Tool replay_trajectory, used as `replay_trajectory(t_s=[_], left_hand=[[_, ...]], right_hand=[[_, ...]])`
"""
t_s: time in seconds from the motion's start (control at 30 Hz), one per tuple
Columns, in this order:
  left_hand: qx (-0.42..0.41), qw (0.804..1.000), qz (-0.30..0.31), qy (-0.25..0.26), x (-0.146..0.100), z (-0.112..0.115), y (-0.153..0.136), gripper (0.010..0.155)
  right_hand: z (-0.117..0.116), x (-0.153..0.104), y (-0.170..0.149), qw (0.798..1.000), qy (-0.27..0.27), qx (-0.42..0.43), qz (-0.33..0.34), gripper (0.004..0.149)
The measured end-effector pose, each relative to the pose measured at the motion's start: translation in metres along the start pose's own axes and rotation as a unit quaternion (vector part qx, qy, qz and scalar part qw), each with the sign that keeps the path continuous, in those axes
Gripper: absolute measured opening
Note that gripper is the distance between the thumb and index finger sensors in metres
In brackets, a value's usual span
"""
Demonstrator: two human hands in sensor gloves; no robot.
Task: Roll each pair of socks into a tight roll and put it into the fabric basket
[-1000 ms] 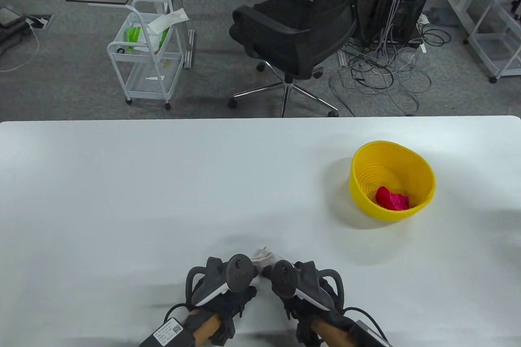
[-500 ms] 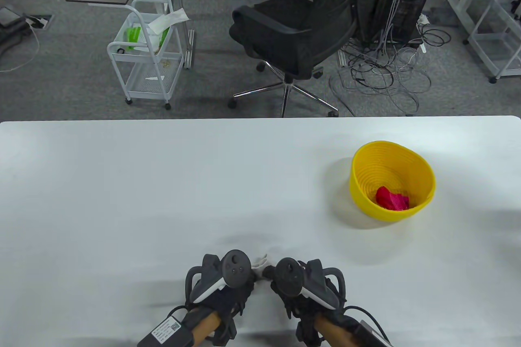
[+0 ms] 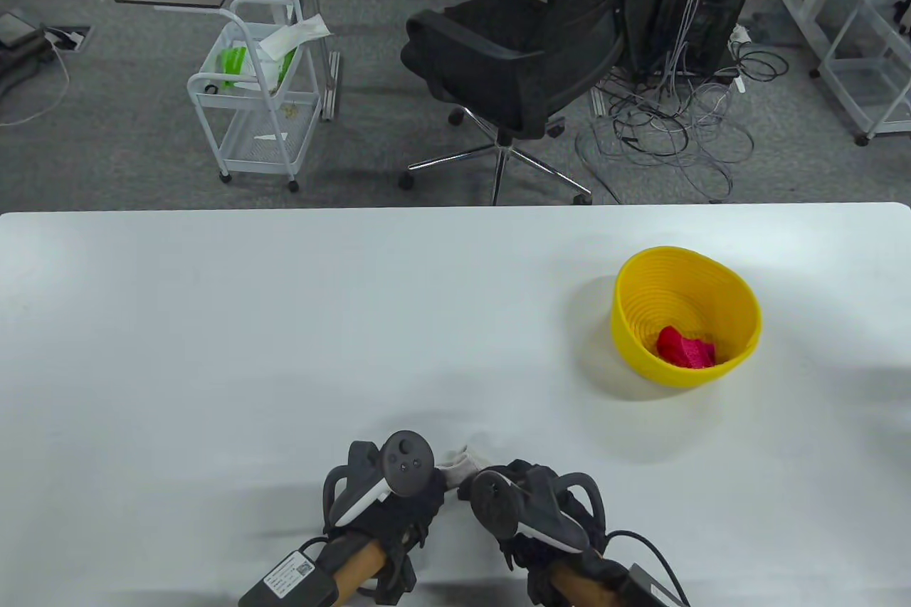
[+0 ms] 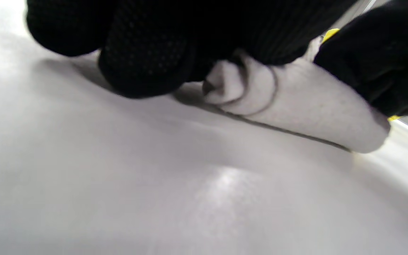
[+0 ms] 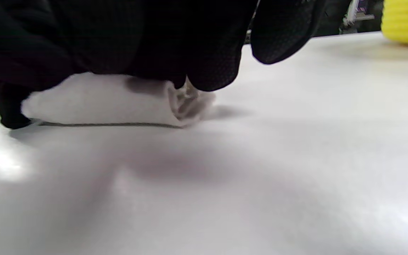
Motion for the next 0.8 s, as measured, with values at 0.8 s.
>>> replay_trajectory(t_s=[0.8], left_hand=[[0.048,0.998,0.034,-0.006,-0.005,-0.002,0.012,0.055]], right_hand=[[-0.011,0.01,-0.009,0.998,0.026,-0.014,-0.047,0.052]])
Point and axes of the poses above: the tracker on the back of each hand, its own y axis roughly to the thumb side, its own x axis roughly from the wrist to the fingertips, z = x × y, the point moved 3 cm from there along x, roughly from the wrist to the fingertips, and after that the axes turned 1 degree about -y, right-handed, at the moved point
